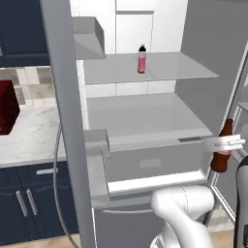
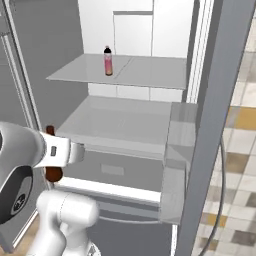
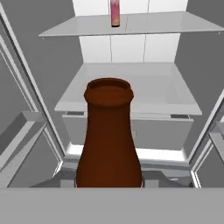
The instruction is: Open the fridge, grab two sodas, and place both sodas inside the bowl with ice on the dining counter.
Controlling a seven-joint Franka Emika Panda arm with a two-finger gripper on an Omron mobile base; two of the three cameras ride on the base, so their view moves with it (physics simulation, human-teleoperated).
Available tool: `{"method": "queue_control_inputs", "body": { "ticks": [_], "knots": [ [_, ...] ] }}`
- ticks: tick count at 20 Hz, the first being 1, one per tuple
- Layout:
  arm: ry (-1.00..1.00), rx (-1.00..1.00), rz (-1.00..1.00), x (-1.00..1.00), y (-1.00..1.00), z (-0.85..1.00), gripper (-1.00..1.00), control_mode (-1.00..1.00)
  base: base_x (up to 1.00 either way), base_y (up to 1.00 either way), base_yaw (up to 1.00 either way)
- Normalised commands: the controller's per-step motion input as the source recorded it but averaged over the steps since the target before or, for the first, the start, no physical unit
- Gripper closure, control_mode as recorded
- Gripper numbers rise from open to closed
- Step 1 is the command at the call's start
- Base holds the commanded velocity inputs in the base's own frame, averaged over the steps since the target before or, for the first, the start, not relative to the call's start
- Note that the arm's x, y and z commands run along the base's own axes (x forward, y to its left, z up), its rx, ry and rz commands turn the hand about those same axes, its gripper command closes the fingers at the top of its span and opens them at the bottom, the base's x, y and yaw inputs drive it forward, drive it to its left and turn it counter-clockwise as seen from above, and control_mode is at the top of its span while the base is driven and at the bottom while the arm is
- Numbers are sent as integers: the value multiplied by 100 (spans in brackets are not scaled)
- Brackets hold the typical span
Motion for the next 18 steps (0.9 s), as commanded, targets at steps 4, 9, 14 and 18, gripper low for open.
{"method": "queue_control_inputs", "body": {
  "ticks": [4,9,14,18],
  "knots": [
    [0,0,0,0,0,0,100,100,-68,17,34],
    [0,0,0,0,0,0,100,100,-46,38,42],
    [0,0,0,0,0,0,100,100,-28,46,46],
    [0,0,0,0,0,0,100,100,-21,48,48]
  ]
}}
